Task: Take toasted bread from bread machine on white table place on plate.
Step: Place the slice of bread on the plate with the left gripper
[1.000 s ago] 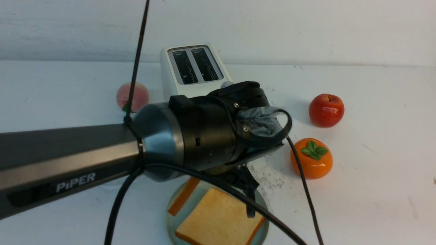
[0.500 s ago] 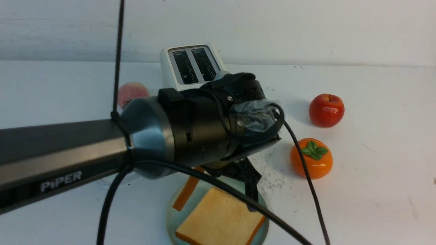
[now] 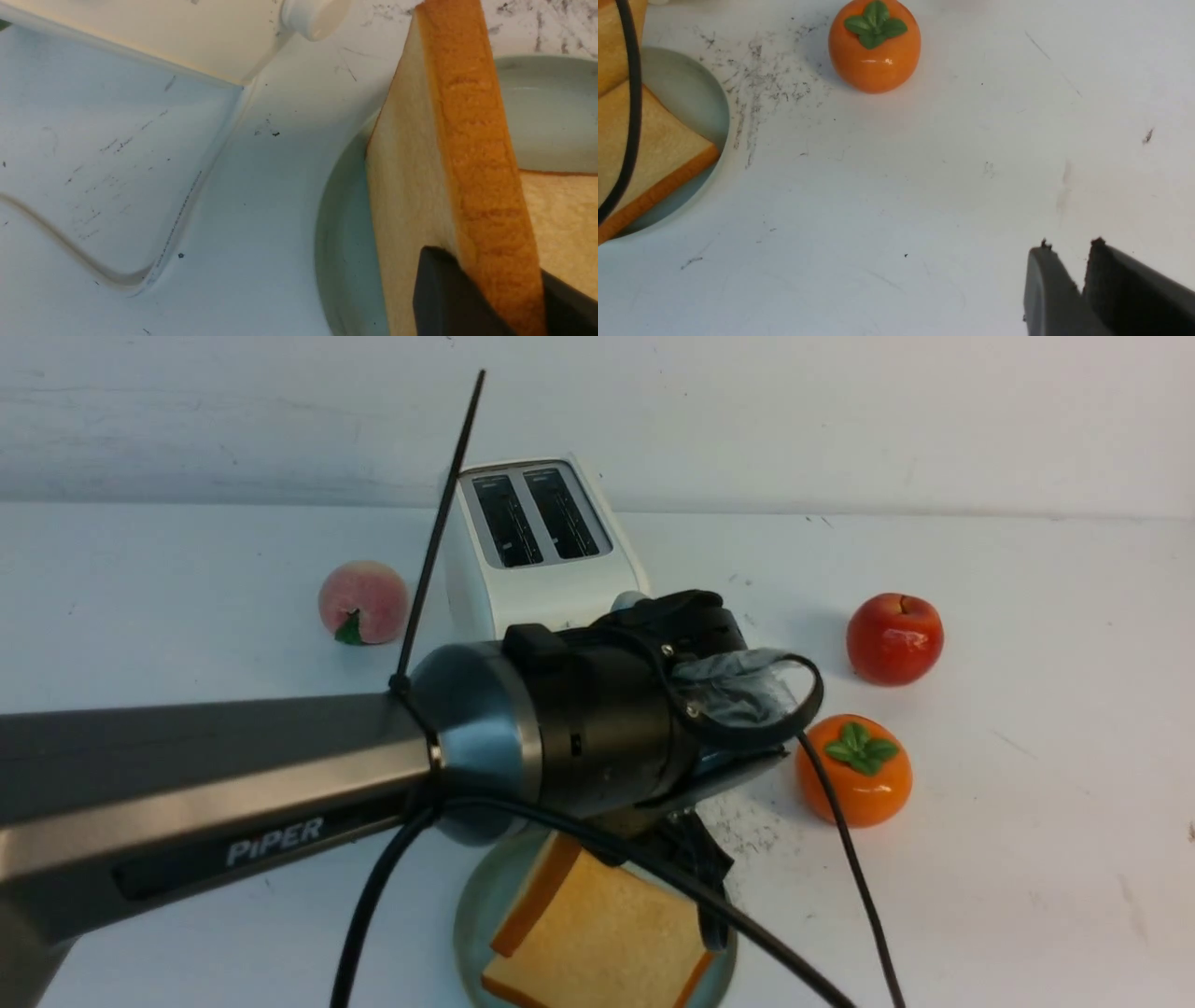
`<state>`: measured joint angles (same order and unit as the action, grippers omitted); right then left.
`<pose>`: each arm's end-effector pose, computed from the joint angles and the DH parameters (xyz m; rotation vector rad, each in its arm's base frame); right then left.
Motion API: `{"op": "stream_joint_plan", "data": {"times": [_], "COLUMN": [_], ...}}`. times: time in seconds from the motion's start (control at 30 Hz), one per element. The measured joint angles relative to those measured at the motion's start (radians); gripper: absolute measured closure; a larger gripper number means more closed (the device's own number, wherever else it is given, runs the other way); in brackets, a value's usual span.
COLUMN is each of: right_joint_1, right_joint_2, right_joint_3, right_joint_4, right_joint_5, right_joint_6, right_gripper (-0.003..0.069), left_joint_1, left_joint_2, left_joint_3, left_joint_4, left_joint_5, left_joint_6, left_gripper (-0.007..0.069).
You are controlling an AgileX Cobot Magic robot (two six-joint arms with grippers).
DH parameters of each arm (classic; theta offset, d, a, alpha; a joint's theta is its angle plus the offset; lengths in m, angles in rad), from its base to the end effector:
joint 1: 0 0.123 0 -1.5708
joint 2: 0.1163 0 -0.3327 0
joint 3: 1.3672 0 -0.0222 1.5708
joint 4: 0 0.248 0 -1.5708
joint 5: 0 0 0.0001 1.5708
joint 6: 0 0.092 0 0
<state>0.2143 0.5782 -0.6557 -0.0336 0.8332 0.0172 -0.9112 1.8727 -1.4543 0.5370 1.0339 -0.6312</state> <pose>0.0567 0.0100 0.3415 -0.2322 2.2280 0.0855 0.2766 -0.2907 0.2879 0.6690 2.5582 0.2836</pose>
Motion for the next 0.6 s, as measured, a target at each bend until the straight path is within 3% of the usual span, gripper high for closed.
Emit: {"op": "stream_joint_plan", "data": {"times": [0.17,0.37,0.6], "right_joint_1": [0.000,0.000,0.000], "right_joint_2": [0.000,0.000,0.000], "right_joint_3": [0.000,0.000,0.000], "right_joint_4": [0.000,0.000,0.003], "right_joint_5": [0.000,0.000,0.000], "right_joint_6": [0.000,0.000,0.000], "right_gripper": [0.0519,0.0514,0.0510], "left_joint_1": [0.000,0.000,0.000], "left_joint_2": [0.000,0.000,0.000], "left_joint_3": [0.000,0.000,-0.003], "left_joint_4": [-0.027,-0.058,-0.195], "left_joint_5": [-0.008,0.002,0.039], "left_joint_6": [0.000,0.000,0.000], "left_gripper": [0.0474,0.0296,0.0160]}}
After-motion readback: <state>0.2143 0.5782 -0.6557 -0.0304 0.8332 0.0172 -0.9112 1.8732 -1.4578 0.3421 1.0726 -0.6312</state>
